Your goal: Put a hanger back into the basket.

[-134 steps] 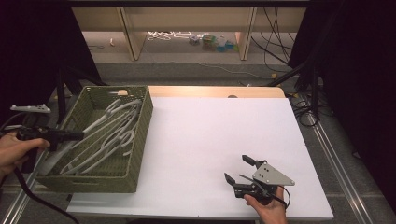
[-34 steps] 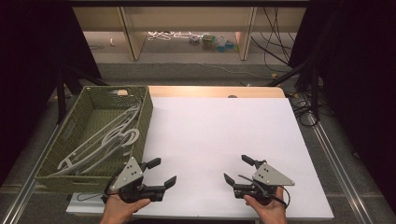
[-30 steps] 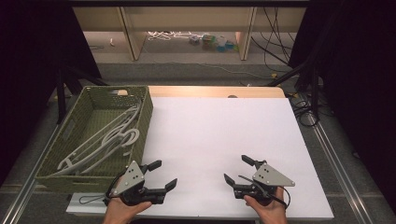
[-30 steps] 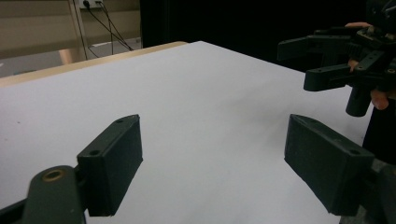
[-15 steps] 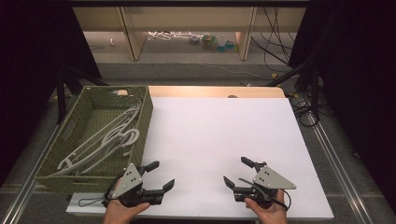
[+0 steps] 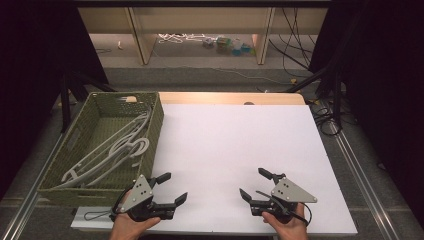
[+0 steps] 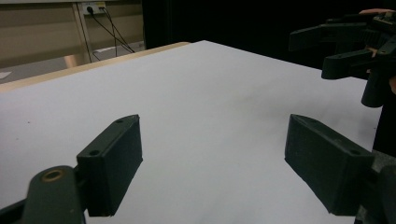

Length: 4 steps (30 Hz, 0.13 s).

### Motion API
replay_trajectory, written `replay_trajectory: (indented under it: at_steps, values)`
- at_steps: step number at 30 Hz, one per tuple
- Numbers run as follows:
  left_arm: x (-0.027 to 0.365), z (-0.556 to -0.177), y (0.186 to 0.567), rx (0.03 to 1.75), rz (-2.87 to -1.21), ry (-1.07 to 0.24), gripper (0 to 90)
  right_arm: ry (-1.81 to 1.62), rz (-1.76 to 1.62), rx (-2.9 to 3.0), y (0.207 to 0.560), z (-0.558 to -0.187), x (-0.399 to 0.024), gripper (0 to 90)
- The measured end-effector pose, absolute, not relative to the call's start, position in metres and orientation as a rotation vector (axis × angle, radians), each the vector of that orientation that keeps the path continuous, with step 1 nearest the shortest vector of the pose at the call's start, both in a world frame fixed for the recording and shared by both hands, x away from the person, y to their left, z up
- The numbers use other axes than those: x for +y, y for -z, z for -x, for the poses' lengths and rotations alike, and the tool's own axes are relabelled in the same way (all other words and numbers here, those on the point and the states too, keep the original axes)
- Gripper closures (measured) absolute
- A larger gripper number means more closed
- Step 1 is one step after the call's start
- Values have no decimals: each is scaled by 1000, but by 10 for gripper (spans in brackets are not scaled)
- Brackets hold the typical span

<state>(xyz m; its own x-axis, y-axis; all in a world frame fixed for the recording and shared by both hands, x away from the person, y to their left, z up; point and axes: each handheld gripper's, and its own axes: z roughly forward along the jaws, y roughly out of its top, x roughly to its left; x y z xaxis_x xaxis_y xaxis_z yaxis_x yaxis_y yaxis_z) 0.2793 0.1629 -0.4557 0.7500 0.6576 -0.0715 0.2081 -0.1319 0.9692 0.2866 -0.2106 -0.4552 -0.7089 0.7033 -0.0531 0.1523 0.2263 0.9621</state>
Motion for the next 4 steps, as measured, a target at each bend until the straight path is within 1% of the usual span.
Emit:
replay_trajectory:
  at_steps: [4]
  values:
    - [164,-280,456,686,-1693,-442,188,-1501,-790,2008,456,-287,-210,153]
